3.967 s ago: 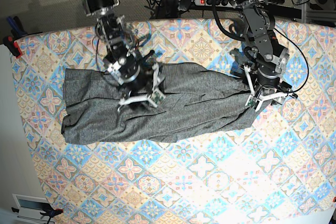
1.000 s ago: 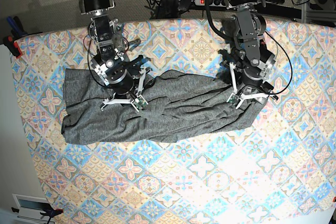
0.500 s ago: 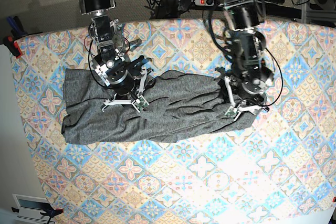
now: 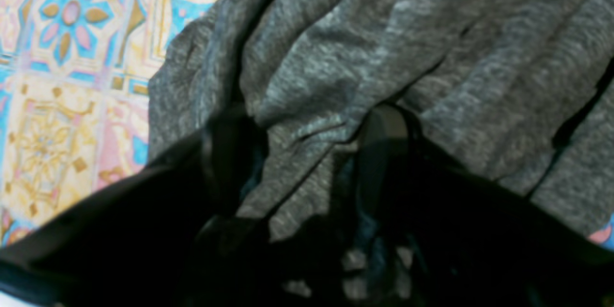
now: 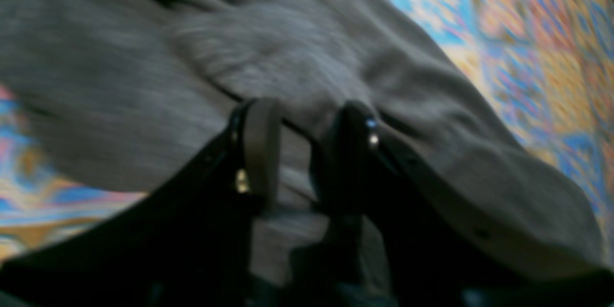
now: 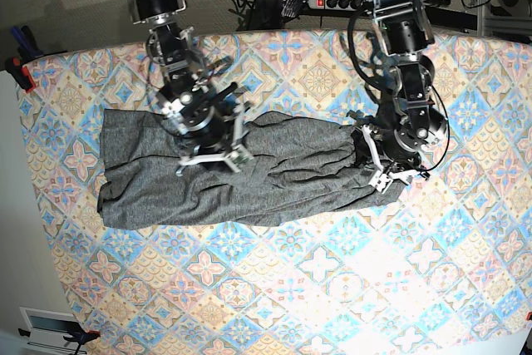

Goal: Layout the t-shirt on the table in an organized manner, then fold the t-shirt properly

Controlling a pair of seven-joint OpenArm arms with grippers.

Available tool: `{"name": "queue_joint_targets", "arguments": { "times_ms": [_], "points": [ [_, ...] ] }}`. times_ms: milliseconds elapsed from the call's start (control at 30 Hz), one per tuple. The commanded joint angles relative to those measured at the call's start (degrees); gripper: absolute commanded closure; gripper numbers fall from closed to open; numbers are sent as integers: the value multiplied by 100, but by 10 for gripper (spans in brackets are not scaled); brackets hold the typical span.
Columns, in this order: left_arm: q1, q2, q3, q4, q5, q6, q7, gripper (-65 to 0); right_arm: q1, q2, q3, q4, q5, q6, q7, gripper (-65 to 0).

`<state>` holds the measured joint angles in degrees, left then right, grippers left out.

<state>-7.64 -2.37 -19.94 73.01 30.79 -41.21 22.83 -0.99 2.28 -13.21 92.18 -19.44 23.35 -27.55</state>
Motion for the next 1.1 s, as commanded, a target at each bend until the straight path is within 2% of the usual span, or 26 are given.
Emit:
{"name": "queue_joint_targets", "arguments": {
  "times_ms": [0,267,367,433,567,700,800,1067],
  "points": [
    [74,-66,21,-167,715,121,728,-358,104,13,7,79,-3,-80,113,-173],
    [83,-585,12,-668,706,121,710,-358,113,13,16,-176,6,-80,122,-37],
    [118,-673,-6,-950,750,121,280,-357,113,13,16,-220,6,-80,122,-1],
    [188,-734,-129,-1020,768,121,86,-346,113,13,16,-220,6,-80,122,-1],
    [206,-734,-375,-1029,750,121,16,-291,130,-4,16,-159,6,-116,122,-64],
    [197,-734,-375,-1029,750,121,16,-231,297,-198,25,-141,-3,-116,113,-197],
    [197,-734,-384,-1029,750,121,16,-202,306,-206,-19,-141,-3,-116,105,-272],
    [197,-743,-375,-1038,759,121,7,-182,543,-215,-28,-220,-3,-116,122,-287]
  ]
}}
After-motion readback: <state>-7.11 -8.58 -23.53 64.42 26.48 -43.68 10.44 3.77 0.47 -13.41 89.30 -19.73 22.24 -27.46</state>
